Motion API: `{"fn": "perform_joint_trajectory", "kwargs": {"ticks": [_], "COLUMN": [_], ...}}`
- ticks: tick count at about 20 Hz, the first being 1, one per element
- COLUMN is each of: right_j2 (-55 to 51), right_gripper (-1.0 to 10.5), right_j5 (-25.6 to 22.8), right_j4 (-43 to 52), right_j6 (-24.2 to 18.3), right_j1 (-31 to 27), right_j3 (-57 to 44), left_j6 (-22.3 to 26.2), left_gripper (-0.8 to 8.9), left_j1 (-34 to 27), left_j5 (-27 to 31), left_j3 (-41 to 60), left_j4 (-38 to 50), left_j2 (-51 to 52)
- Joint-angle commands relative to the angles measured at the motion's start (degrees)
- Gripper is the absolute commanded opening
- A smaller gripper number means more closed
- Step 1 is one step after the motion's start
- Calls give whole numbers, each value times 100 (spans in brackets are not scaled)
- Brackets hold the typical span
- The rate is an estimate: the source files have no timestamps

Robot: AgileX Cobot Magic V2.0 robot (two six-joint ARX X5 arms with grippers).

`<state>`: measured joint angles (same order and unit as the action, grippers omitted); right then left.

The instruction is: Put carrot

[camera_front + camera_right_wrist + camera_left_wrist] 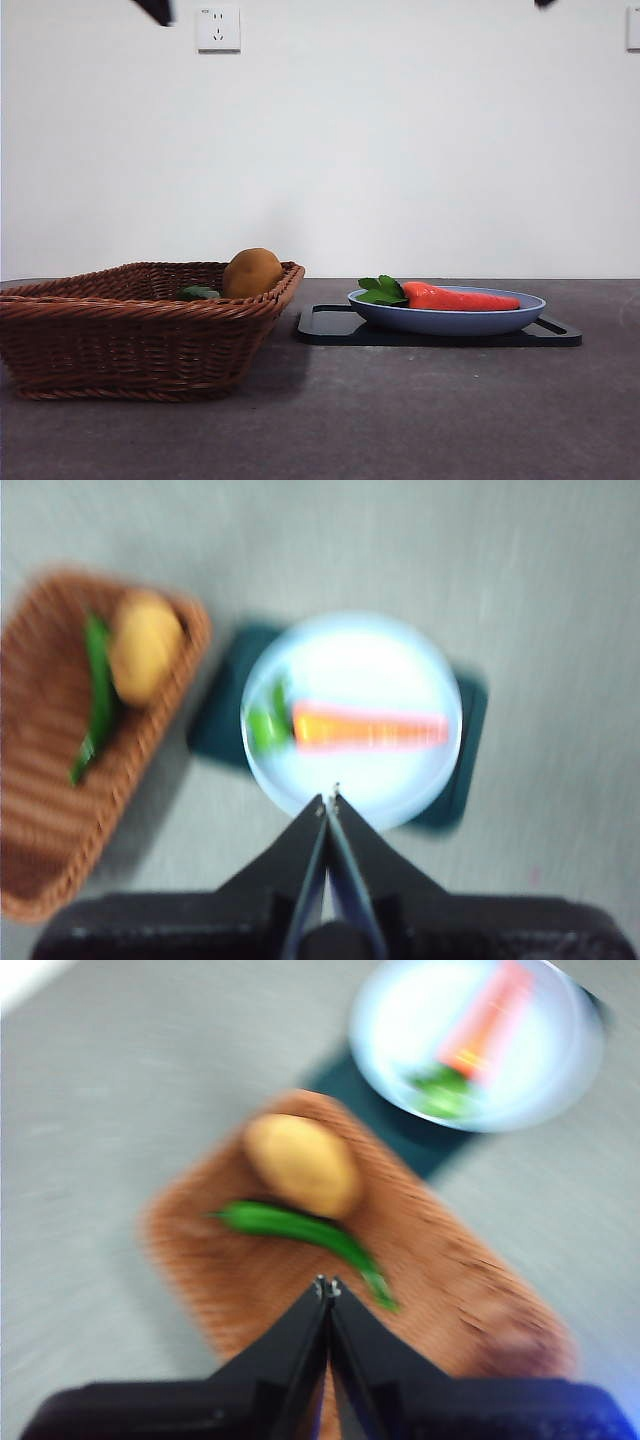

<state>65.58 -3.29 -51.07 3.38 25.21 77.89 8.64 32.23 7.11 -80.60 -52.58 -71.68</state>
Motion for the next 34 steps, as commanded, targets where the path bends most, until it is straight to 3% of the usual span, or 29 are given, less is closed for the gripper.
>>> {"fn": "perform_joint_trajectory", "kwargs": {"ticks": [1, 5, 11, 14, 30, 34], "right_j2": [-634, -2039, -3891, -3952, -3923, -3923], "right_gripper": [3, 3, 3, 4, 4, 4], "right_j5": [-208, -387, -619, -909, -909, -907], "right_j4": [752, 2557, 4190, 4227, 4207, 4205], "right_j6": [-44, -22, -42, -22, -31, -31], "right_j1": [267, 533, 568, 557, 557, 557], "right_j3": [-638, -2533, -4972, -5110, -5110, -5110], "left_j6": [-188, -555, -1187, -1193, -1021, -833], "left_gripper": [6, 6, 6, 6, 6, 6], "left_j1": [-363, -922, -981, -981, -1080, -1895], "left_j5": [0, 0, 11, 13, 227, 232], "left_j3": [861, 2723, 4518, 4605, 4636, 5368], "left_j4": [769, 1720, 1954, 1943, 1818, 3027], "left_j2": [802, 2590, 4935, 5149, 5401, 6006]}}
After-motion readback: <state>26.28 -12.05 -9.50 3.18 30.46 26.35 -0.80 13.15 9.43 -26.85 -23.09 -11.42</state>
